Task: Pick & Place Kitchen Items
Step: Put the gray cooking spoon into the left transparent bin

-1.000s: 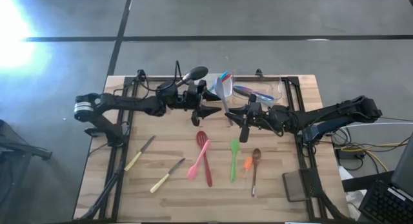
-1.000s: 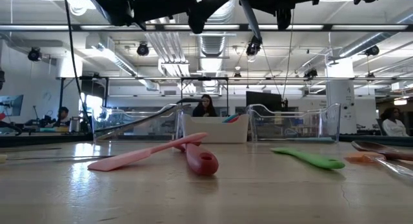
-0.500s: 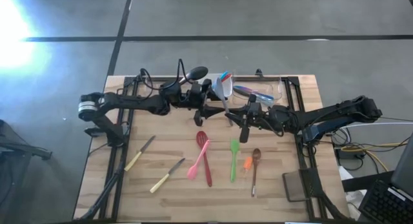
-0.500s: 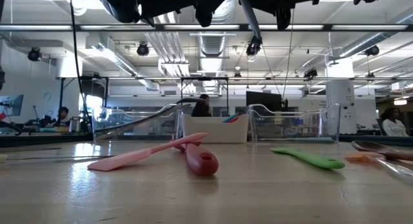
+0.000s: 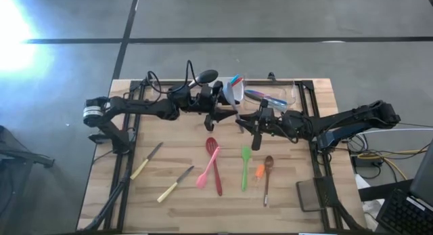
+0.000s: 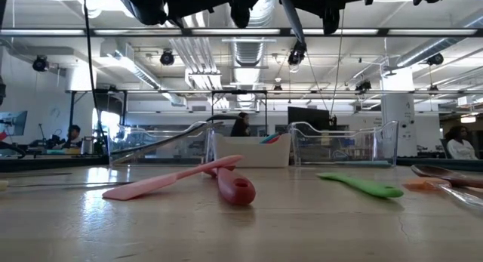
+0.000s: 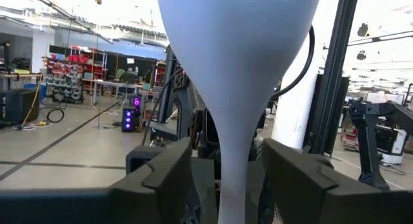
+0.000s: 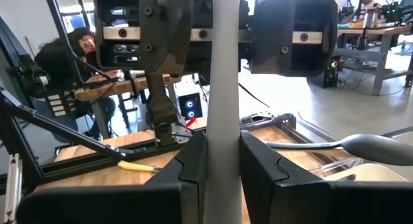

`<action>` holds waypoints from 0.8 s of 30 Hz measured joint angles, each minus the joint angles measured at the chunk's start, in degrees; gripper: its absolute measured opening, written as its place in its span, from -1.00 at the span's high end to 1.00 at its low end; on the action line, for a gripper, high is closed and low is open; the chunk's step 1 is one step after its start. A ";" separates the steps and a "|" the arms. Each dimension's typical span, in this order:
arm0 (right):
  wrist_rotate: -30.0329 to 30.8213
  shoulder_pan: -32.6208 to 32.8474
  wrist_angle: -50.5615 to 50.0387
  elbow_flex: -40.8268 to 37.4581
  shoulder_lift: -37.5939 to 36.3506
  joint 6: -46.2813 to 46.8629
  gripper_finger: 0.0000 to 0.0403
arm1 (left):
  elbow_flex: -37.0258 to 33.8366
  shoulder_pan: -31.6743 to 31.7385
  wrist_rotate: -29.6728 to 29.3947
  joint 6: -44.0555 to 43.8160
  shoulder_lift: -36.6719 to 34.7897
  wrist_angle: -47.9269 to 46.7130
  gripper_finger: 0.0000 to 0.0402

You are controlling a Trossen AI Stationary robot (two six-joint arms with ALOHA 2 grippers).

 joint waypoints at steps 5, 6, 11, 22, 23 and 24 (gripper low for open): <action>0.00 0.00 0.00 0.00 0.00 0.00 0.75 | 0.26 0.00 0.00 -0.01 0.00 0.04 0.48; 0.04 0.00 0.02 0.00 0.00 0.04 0.75 | 0.26 0.00 0.04 -0.01 0.00 -0.01 0.57; 0.13 -0.02 0.02 0.00 0.00 -0.02 0.75 | 0.26 0.00 0.02 -0.33 -0.02 -0.08 0.77; -0.06 -0.01 0.81 0.00 -0.50 0.00 0.62 | 0.26 0.16 0.64 -1.52 -0.19 0.16 0.77; -0.07 0.00 0.92 0.00 -0.80 0.00 0.53 | 0.26 0.16 1.07 -1.50 -0.25 0.13 0.77; -0.07 0.00 1.31 0.00 -1.24 0.00 0.44 | 0.26 0.22 1.84 -1.60 -0.33 -0.37 0.77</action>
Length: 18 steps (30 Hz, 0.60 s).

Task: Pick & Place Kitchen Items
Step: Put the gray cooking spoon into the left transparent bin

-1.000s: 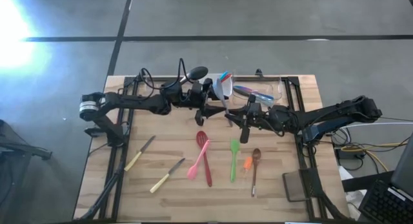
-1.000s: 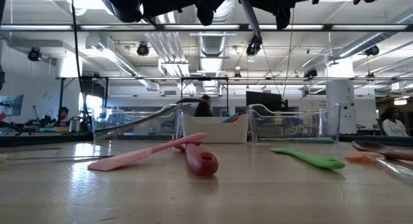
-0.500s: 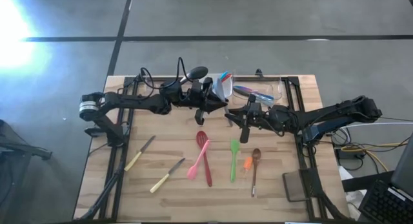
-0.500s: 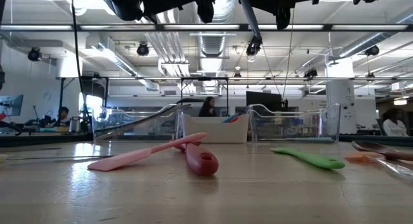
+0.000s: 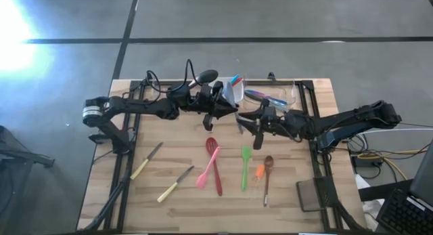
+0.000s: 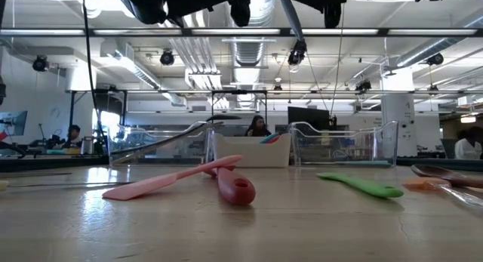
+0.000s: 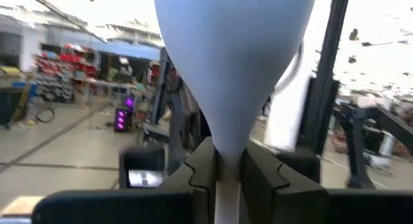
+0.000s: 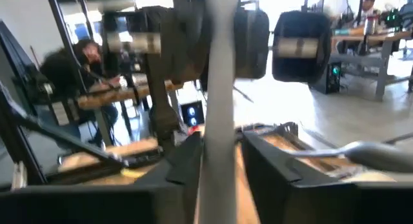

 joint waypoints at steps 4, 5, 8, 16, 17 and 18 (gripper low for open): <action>0.03 0.00 -0.37 0.09 -2.21 0.00 0.15 | -0.04 0.21 1.38 -0.24 -0.04 -0.98 0.77; 0.02 0.02 -1.39 0.09 -2.85 0.00 0.10 | -0.04 0.29 1.44 -0.23 -0.27 -1.76 0.77; 0.05 0.02 -5.51 0.09 -5.81 0.13 0.01 | -0.04 0.75 1.52 0.20 -1.53 -5.72 0.77; 0.23 0.00 -22.82 0.07 -12.53 7.19 -0.04 | -0.04 2.44 1.39 4.89 -8.09 -20.17 0.77; 0.24 0.00 -24.61 0.07 -13.06 8.25 -0.04 | -0.04 2.85 1.42 5.21 -9.12 -22.30 0.77; 0.24 0.00 -26.65 0.05 -13.42 9.16 -0.04 | -0.04 3.22 1.46 5.60 -10.18 -24.07 0.77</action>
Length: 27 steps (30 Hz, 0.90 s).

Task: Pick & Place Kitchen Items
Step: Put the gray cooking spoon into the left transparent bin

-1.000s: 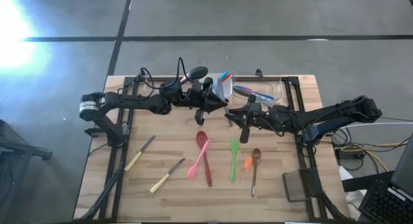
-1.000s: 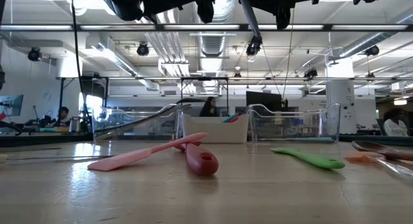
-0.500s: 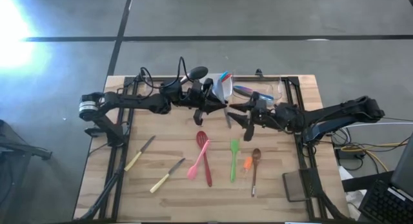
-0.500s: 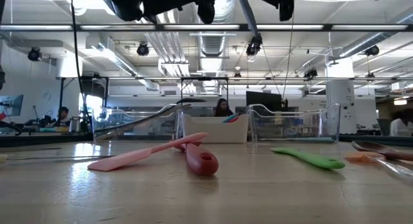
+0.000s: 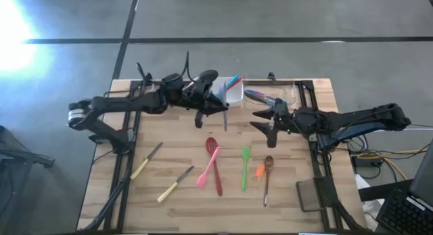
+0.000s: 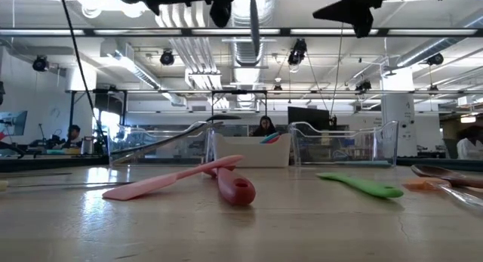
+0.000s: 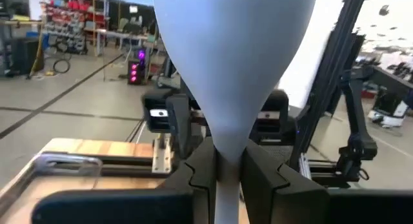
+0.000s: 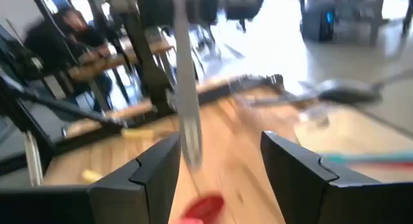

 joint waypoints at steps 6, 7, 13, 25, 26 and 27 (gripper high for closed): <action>0.25 0.00 -6.07 -0.03 -0.54 4.27 -0.04 | 0.00 2.67 -1.38 2.84 -5.96 -12.35 0.77; 0.28 0.00 -6.31 -0.03 -0.45 4.31 -0.04 | 0.00 3.05 -1.83 3.27 -6.82 -14.12 0.77; 0.31 0.00 -6.45 -0.05 -0.44 4.38 -0.01 | 0.61 5.33 -6.75 7.22 -10.34 -24.97 0.77; 0.42 0.01 -6.43 -0.05 -0.37 4.37 0.06 | 11.08 8.77 -25.19 17.64 -8.76 -48.54 0.77; 0.42 0.01 -6.43 -0.05 -0.37 4.34 0.06 | 11.68 9.10 -27.17 18.44 -8.51 -49.48 0.77; 0.42 0.01 -6.42 -0.05 -0.37 4.20 0.07 | 12.11 9.47 -29.21 19.13 -8.28 -50.11 0.77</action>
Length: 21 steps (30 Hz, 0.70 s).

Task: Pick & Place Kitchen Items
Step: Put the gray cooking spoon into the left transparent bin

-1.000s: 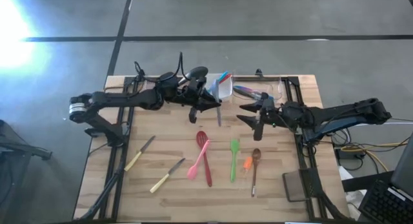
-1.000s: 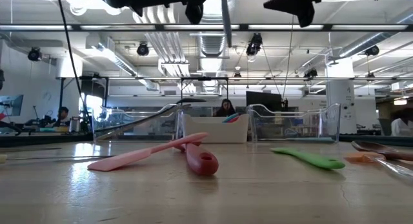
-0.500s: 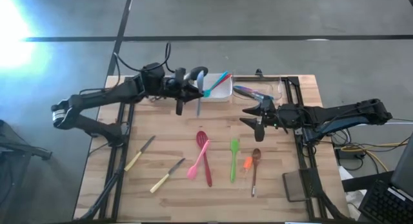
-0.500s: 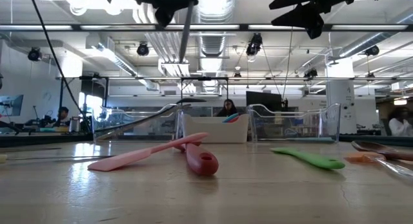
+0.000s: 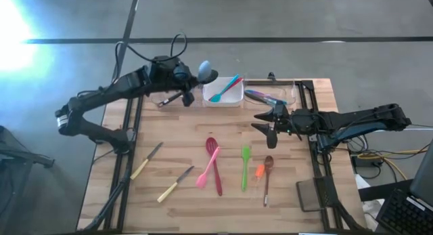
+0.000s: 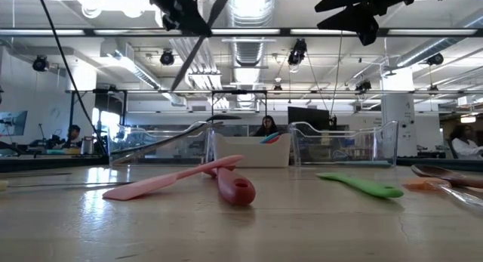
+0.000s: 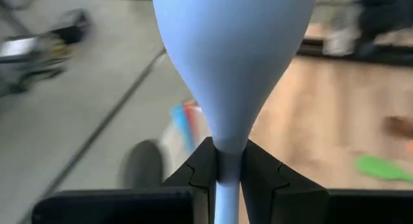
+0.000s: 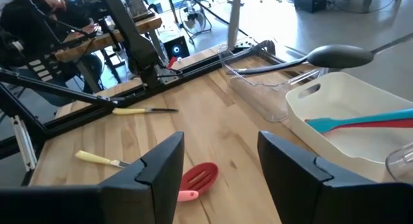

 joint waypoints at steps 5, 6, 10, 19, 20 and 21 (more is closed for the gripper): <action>0.00 -0.01 0.01 0.00 0.00 -0.13 0.07 | 0.44 2.46 -5.63 1.65 1.06 -1.93 0.77; 0.01 0.01 -0.01 0.00 0.00 -0.13 0.07 | 0.42 3.20 -5.64 1.67 1.33 -2.21 0.77; 0.00 0.00 0.00 0.00 0.00 -0.22 0.09 | 0.42 6.16 -5.78 1.73 2.75 -2.37 0.77; 0.00 -0.01 -0.02 -0.02 0.00 -0.24 0.10 | 0.31 12.57 -6.28 3.87 8.05 -2.48 0.77; 0.00 -0.01 -0.03 -0.02 0.00 -0.25 0.10 | 0.31 13.04 -6.35 4.41 8.77 -2.50 0.77; 0.00 0.01 -0.05 -0.02 0.00 -0.27 0.11 | 0.31 13.46 -6.53 5.00 9.50 -2.65 0.77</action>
